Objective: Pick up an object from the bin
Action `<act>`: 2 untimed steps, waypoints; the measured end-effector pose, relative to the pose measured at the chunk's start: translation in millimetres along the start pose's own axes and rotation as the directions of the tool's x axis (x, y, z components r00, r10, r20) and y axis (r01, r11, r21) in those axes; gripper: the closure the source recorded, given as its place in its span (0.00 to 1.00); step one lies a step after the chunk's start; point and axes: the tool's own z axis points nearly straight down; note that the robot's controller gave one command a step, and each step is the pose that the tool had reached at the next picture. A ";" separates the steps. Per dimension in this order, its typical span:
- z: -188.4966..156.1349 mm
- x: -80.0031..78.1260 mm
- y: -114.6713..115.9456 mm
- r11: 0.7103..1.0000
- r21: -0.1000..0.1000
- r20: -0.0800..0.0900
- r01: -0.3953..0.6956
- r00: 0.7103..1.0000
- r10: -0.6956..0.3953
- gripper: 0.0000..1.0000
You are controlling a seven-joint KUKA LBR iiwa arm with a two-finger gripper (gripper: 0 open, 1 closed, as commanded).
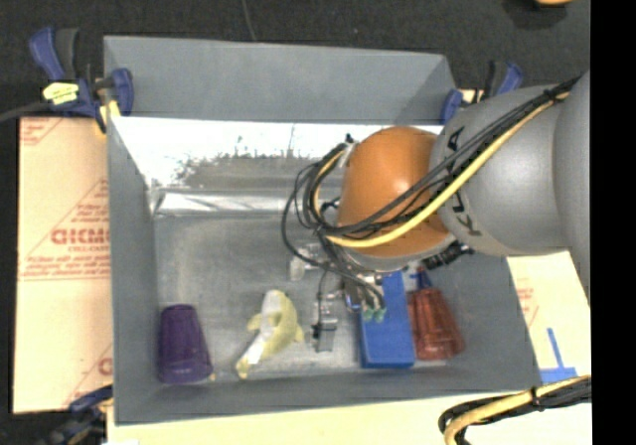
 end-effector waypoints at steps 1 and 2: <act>-4.5 -1.8 -0.4 1.000 -0.001 0.008 -0.003 1.000 0.003 0.00; 43.4 -4.1 19.2 0.938 0.003 0.011 0.346 0.938 -0.346 0.00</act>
Offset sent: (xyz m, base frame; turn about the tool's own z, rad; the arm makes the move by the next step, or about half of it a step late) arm 0.0022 0.0323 -0.0757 -0.5719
